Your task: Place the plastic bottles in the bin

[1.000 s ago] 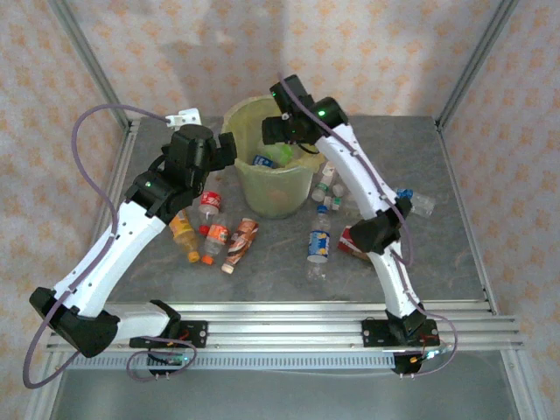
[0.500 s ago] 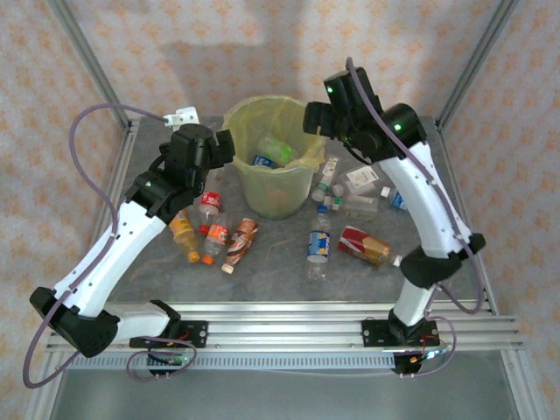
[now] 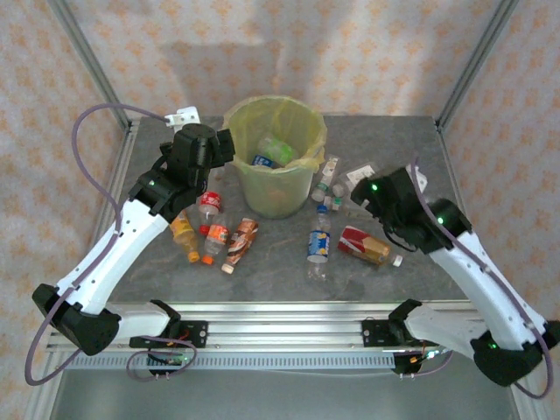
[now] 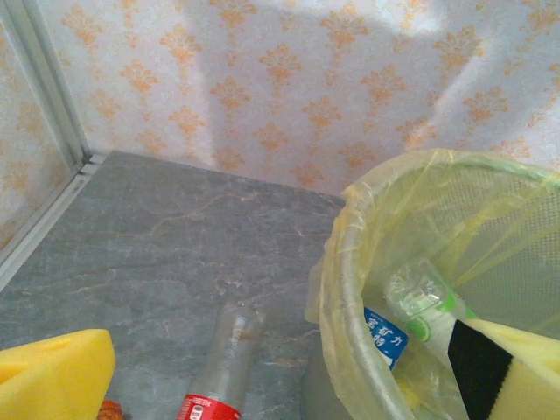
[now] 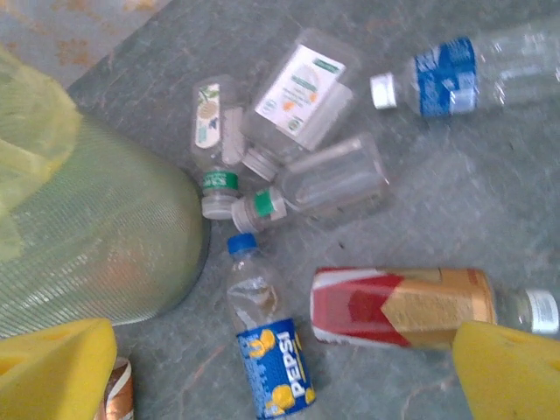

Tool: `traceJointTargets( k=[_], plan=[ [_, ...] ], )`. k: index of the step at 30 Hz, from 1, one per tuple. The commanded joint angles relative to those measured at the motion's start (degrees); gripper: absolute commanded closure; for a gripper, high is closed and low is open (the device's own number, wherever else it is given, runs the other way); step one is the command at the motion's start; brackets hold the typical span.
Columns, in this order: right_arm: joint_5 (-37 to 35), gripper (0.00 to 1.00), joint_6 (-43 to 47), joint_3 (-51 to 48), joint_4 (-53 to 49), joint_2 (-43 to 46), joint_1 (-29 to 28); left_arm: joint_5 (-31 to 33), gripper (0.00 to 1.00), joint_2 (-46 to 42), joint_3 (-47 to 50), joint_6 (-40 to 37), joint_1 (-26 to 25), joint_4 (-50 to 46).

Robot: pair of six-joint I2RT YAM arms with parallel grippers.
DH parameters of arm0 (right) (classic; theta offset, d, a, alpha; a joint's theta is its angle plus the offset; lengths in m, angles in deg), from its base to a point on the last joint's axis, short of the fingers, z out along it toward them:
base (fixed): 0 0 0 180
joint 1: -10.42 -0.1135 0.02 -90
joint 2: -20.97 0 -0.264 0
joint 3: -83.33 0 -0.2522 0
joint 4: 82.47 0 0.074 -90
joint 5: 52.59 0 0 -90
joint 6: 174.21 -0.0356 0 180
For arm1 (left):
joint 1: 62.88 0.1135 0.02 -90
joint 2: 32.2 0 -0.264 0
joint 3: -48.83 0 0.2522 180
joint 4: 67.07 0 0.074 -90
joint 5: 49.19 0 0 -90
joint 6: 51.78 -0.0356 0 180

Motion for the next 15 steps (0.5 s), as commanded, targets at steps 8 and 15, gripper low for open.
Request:
traceJointTargets(
  k=[8,15],
  plan=[
    [13.44,0.01,-20.79,-23.75,9.88,7.51,0.20,1.34,0.00,-0.15,1.07,0.70,0.69,1.60],
    [12.50,0.01,-24.83,-31.90,17.39,6.01,0.20,1.56,0.00,0.07,1.40,0.43,0.66,1.82]
  ],
)
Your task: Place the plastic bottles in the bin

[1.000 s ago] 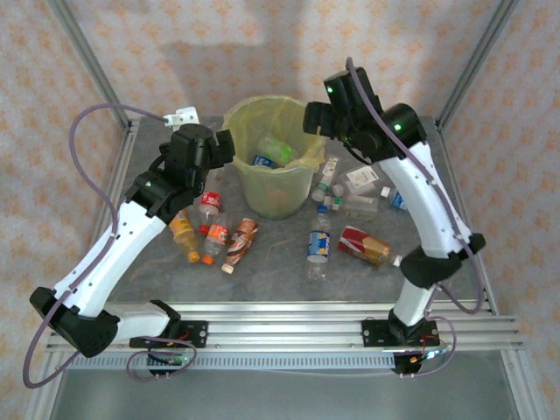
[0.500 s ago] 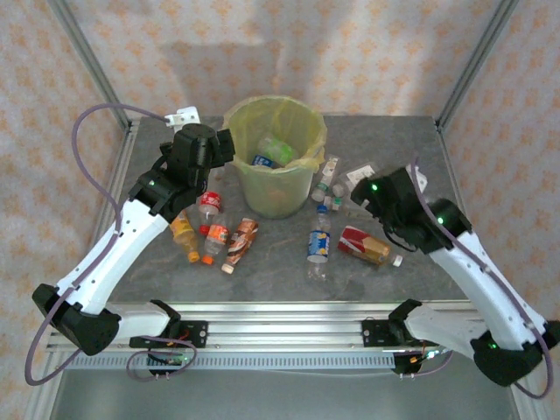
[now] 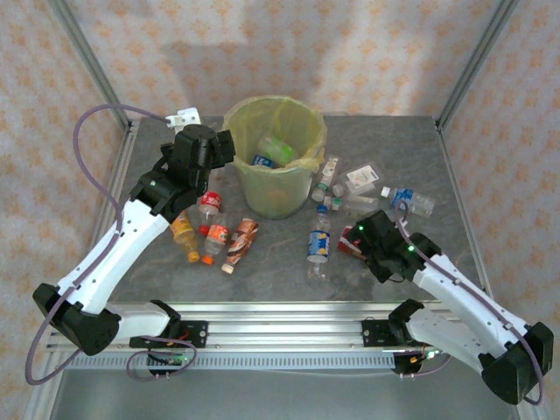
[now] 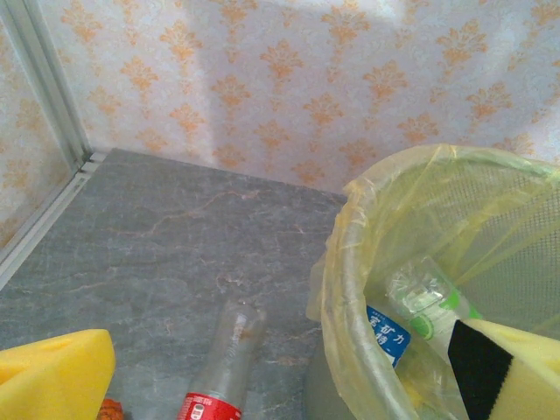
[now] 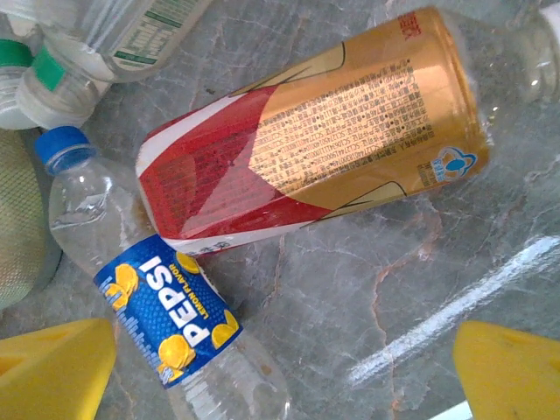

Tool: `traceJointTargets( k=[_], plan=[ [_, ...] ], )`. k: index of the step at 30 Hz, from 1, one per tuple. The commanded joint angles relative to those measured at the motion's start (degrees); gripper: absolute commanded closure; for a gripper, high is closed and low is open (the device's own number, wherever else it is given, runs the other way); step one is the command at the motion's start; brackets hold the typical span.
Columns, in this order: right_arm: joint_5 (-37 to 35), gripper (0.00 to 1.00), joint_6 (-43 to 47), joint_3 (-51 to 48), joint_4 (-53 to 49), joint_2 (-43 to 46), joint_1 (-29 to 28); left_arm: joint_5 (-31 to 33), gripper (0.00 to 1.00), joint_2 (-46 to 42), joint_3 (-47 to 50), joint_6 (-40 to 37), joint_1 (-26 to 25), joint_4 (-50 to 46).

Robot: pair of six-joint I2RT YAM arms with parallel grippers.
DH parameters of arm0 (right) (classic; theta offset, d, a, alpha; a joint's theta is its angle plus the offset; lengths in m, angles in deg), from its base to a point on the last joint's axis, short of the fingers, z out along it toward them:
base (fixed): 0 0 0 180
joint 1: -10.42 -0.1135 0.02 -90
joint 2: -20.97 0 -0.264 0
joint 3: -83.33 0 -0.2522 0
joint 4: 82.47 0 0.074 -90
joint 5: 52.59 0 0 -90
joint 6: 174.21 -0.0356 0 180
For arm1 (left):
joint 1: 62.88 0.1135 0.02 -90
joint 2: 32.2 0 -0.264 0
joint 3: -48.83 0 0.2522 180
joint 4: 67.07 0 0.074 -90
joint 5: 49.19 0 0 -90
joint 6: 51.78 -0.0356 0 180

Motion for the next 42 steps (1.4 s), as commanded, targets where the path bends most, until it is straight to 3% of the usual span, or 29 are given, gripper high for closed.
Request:
traceJointTargets(
  k=[1,13,23,32,42],
  plan=[
    [-1.03,0.01,-4.22,-2.33,6.06,-0.06,0.16,1.50,0.00,0.19,0.75,0.46,0.66,1.48],
    [-4.50,0.01,-1.97,-5.07,11.61,-5.55,3.78,0.87,0.00,1.06,0.59,0.48,0.76,1.30],
    [-2.00,0.01,1.36,-7.13,14.36,-7.98,9.99,1.24,0.00,0.97,0.13,0.09,0.72,0.64],
    [-1.91,0.01,7.69,-5.81,13.93,-11.63,15.10,1.70,0.00,1.42,-0.22,0.28,0.72,0.21],
    [-3.51,0.01,11.95,-0.08,14.03,-20.13,15.81,2.51,0.00,1.67,-0.22,0.45,0.74,-0.05]
  ],
)
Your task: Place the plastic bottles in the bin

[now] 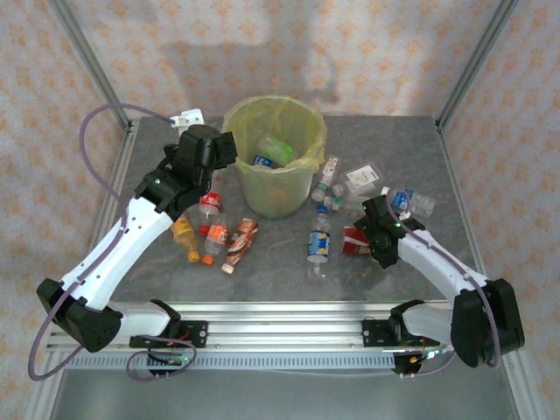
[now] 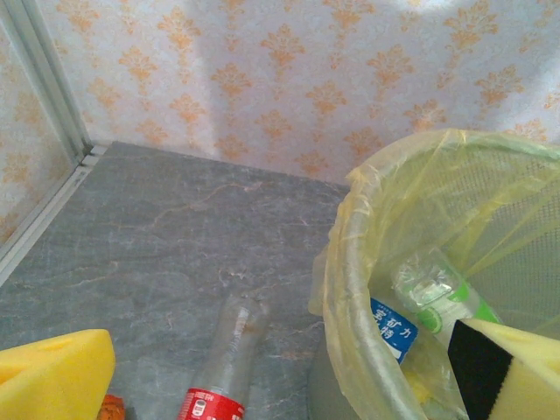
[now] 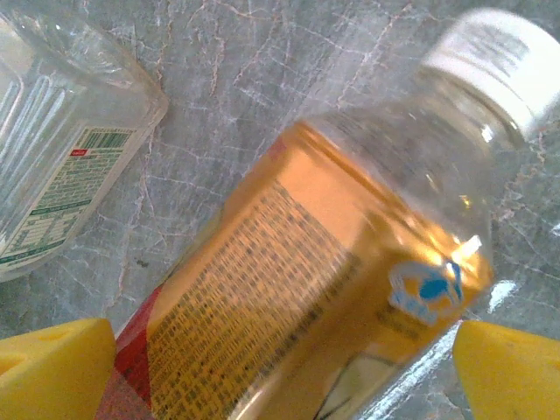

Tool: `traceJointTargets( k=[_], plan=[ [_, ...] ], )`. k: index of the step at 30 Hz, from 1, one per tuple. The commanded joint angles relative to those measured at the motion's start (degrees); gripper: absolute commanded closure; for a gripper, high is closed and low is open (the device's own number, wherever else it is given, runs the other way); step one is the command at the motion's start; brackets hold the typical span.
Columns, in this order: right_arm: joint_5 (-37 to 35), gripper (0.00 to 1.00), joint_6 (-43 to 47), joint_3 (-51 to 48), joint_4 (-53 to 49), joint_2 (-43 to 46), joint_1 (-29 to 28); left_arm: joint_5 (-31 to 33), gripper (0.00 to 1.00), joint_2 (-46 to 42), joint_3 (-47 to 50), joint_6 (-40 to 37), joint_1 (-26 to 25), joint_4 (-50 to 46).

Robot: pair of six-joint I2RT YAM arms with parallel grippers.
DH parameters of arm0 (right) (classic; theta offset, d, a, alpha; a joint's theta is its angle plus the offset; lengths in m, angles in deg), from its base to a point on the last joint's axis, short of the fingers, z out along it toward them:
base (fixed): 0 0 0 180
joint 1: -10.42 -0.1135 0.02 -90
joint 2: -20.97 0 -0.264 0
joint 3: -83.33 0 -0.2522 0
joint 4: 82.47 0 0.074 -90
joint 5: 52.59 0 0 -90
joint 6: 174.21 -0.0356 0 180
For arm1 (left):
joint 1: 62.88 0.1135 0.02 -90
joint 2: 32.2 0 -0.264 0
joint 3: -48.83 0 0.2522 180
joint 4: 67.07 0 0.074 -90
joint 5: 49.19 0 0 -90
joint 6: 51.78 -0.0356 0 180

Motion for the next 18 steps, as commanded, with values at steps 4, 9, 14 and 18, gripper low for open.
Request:
traceJointTargets(
  k=[4,9,14,18],
  plan=[
    [-2.43,0.01,3.44,3.92,-0.09,-5.20,0.44,2.67,0.00,0.58,-0.69,0.40,0.79,-0.22],
    [-1.80,0.01,3.99,4.48,1.64,-8.01,0.95,2.78,0.00,0.49,-0.75,0.39,0.72,-0.53],
    [-1.21,0.01,4.50,4.76,2.60,-10.27,0.94,3.07,0.00,0.32,-0.68,0.48,0.73,-0.61],
    [-0.85,0.01,5.26,5.32,2.98,-11.90,0.91,3.12,0.00,0.27,-0.60,0.48,0.73,-0.70]
  ],
)
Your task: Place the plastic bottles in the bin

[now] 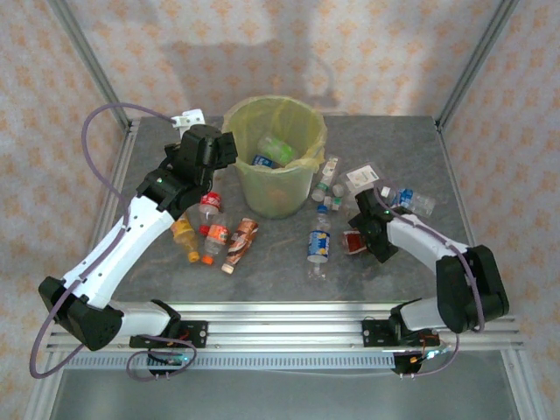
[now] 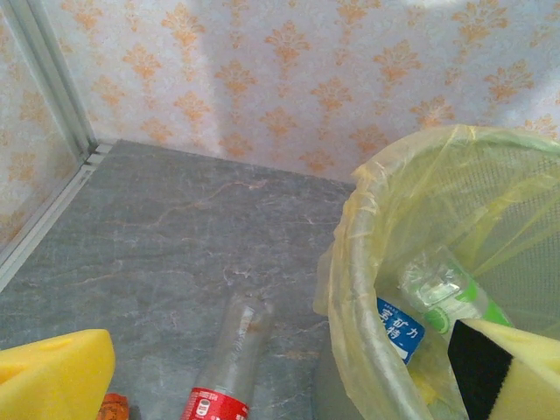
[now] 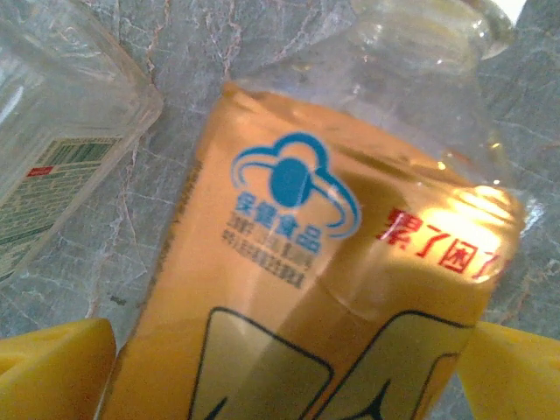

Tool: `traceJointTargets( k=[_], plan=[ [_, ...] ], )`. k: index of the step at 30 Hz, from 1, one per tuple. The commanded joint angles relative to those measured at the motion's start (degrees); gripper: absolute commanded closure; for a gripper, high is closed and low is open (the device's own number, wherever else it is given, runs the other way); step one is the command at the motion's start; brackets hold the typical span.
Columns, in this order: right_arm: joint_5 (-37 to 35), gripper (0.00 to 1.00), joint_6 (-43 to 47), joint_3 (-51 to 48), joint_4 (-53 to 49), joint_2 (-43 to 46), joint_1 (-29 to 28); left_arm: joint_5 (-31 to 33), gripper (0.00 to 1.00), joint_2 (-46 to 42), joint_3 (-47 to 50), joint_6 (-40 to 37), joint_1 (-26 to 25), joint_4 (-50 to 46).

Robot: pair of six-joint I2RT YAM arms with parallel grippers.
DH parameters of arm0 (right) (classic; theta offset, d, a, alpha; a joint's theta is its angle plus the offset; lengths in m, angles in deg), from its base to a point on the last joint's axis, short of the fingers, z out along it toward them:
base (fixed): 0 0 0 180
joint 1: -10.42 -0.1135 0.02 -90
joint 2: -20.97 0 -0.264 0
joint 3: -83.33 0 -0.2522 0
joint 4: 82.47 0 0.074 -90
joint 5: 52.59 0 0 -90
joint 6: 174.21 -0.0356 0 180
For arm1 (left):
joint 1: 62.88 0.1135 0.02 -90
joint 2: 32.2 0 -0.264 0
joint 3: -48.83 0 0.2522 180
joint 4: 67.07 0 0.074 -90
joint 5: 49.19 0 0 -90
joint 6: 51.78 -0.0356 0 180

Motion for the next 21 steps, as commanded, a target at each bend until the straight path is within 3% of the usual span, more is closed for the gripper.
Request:
traceJointTargets(
  k=[1,6,11,17,21],
  plan=[
    [-0.91,0.01,1.45,2.01,0.23,-1.25,0.34,2.59,0.00,-0.35,-0.57,0.45,0.74,-0.67],
    [-0.26,0.00,2.00,1.99,0.46,-3.46,0.32,2.78,0.00,-0.36,-0.48,0.46,0.78,-0.68],
    [0.50,0.06,1.74,0.71,1.67,-4.54,0.27,2.96,0.00,-0.21,-0.38,0.49,0.77,-0.68],
    [-0.80,0.32,1.77,0.07,0.11,-3.29,0.35,3.22,0.00,-0.36,-0.31,0.54,0.79,-0.77],
    [-2.64,0.41,2.67,1.10,-3.62,-1.14,0.35,3.37,0.00,-0.50,-0.15,0.63,0.82,-0.76]
  ],
)
